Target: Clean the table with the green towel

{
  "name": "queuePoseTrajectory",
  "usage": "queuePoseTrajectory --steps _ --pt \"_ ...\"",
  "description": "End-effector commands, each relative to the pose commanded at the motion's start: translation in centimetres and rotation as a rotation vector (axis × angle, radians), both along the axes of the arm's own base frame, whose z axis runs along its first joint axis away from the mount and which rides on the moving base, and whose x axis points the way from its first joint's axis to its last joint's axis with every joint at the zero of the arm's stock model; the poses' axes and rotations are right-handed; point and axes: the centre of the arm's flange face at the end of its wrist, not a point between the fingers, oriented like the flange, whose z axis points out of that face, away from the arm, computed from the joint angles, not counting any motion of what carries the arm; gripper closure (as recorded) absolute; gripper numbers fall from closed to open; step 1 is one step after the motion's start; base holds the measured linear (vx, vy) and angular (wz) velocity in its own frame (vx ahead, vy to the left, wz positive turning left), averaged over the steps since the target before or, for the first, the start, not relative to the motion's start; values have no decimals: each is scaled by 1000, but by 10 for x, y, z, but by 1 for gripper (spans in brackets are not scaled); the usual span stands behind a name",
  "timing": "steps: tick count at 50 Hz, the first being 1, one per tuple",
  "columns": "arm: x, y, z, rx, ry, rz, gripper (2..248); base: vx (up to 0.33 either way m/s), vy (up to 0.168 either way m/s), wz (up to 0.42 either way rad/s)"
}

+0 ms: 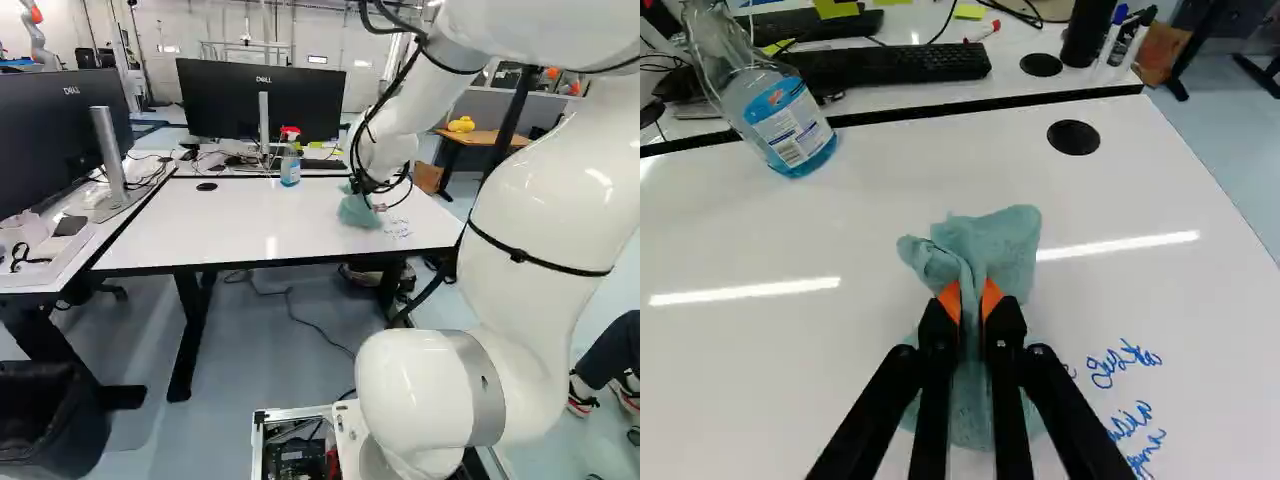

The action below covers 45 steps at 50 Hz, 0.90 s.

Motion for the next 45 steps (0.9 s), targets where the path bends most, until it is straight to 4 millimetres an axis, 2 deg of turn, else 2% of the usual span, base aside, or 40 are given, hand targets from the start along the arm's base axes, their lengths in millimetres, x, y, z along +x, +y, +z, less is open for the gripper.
queuePoseTrajectory --steps 45 --pt "-79 -41 -2 0 0 -124 206 0 0 0"
